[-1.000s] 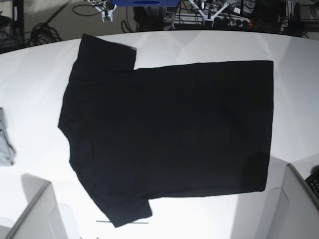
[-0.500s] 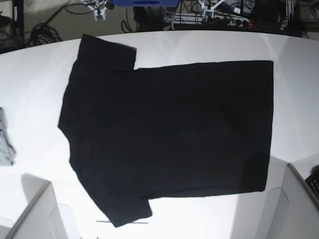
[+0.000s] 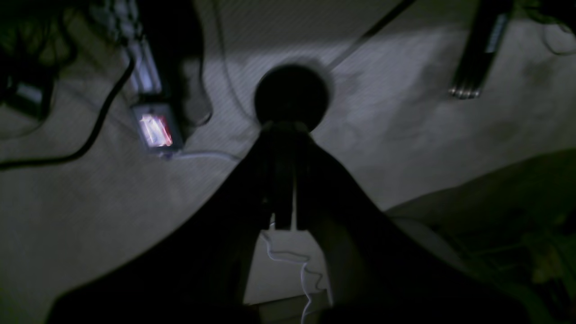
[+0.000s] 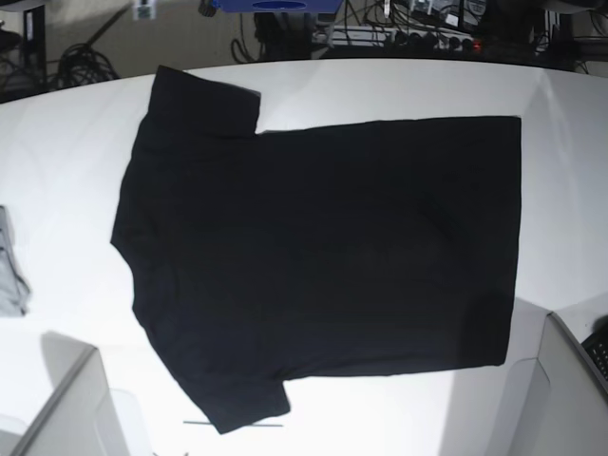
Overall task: Fold the T-shirt properly
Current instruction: 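Move both grippers in toward the shoulders of the black T-shirt, then lower the right gripper onto the shoulder seam and pinch it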
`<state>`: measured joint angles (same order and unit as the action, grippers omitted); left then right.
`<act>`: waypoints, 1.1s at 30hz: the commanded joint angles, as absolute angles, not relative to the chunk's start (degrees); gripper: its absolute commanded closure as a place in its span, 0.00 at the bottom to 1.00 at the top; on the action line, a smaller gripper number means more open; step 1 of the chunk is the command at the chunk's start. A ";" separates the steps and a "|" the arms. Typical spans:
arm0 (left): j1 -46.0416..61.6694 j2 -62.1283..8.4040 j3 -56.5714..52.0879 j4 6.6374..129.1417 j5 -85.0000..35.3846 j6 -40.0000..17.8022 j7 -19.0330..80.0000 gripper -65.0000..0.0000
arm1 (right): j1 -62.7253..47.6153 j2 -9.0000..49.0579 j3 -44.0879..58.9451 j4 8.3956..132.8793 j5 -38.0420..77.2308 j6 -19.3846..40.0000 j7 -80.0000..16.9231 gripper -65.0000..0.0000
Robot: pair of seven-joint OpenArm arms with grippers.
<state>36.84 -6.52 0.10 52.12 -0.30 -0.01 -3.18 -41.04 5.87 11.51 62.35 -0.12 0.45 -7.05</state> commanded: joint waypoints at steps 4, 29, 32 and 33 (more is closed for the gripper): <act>43.12 -9.45 -0.04 60.35 -0.40 0.04 -3.65 1.00 | -45.58 4.44 15.60 68.79 0.04 0.13 -8.66 1.00; 61.49 -12.97 -23.16 108.62 -14.20 -0.04 -4.00 1.00 | -46.37 -6.55 30.20 110.11 0.13 0.48 -9.71 1.00; 60.26 -13.14 -23.34 108.70 -16.04 -0.04 -4.00 1.00 | -43.91 -6.81 29.23 111.87 0.13 0.75 -9.71 1.00; 60.00 -13.14 -23.34 108.70 -16.31 -0.13 -4.00 1.00 | -43.30 -6.64 28.26 111.96 0.13 1.45 -9.71 1.00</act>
<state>59.11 -12.80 -22.85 107.81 -15.97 -0.32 -2.74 -42.85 -6.79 28.25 111.00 -0.08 1.15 -10.74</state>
